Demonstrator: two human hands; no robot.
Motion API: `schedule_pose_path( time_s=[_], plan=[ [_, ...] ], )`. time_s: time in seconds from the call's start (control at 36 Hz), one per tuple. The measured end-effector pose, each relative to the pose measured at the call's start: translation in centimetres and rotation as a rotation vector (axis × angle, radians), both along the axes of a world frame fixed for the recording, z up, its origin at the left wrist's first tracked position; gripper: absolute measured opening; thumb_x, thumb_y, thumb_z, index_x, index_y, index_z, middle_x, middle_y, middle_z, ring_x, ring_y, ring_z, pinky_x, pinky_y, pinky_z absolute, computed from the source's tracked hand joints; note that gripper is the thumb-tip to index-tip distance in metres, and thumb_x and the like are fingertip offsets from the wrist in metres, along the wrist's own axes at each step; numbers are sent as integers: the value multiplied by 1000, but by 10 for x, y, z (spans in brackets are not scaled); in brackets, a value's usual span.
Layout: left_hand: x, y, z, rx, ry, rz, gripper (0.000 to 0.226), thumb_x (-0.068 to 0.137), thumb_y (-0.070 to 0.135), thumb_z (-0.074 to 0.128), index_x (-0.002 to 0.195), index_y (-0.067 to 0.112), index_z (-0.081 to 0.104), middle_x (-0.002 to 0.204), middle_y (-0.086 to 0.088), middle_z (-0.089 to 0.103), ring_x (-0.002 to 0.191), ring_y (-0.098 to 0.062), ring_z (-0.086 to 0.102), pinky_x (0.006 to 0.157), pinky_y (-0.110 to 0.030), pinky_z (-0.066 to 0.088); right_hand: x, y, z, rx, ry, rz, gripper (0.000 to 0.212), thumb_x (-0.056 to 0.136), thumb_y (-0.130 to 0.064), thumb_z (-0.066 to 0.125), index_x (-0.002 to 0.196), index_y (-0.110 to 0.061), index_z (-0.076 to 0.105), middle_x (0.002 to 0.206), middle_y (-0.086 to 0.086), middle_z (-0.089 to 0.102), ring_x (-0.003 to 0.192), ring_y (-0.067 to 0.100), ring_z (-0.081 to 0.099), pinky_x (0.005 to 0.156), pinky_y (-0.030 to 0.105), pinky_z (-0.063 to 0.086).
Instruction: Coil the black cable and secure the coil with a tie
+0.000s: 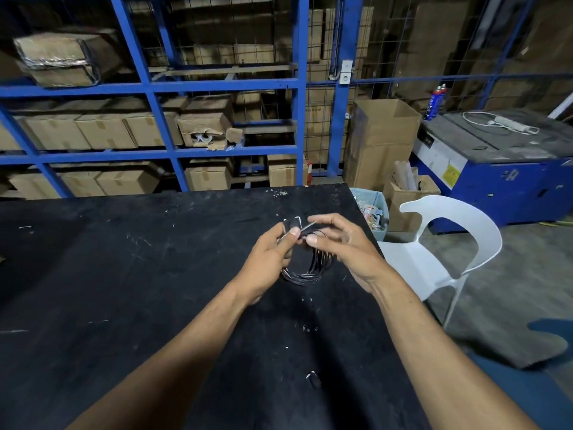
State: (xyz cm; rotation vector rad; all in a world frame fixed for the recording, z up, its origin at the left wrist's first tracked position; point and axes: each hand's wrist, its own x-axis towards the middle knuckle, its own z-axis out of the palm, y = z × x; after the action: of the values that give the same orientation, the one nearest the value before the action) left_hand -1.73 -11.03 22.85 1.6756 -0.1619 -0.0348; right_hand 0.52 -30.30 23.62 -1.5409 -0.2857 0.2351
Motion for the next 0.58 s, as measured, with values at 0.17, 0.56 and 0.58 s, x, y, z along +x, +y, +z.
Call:
schedule_pose_path(
  time_s=[0.17,0.56,0.58],
  plan=[
    [1,3,2,-339,127,-80,23,110,24,50,96,6,54,54,13,34,44,-1,25,64,-34,14,-6,-4,-13,227,137,38,17,82,-25,84,92,-12,80,84,15,78,72,23,75,76,29,60],
    [4,0,5,-655,255,-83,25,106,27,55,90,9,63,49,14,33,41,-2,29,67,-29,34,2,4,-10,651,328,66,19,89,-23,75,103,-11,76,82,14,70,57,13,62,71,33,61],
    [3,0,5,-672,258,-82,25,106,26,55,90,9,63,49,14,33,41,-3,29,67,-29,34,2,6,-9,649,327,31,13,88,-19,75,97,-11,77,80,14,71,55,13,62,70,32,62]
  ],
)
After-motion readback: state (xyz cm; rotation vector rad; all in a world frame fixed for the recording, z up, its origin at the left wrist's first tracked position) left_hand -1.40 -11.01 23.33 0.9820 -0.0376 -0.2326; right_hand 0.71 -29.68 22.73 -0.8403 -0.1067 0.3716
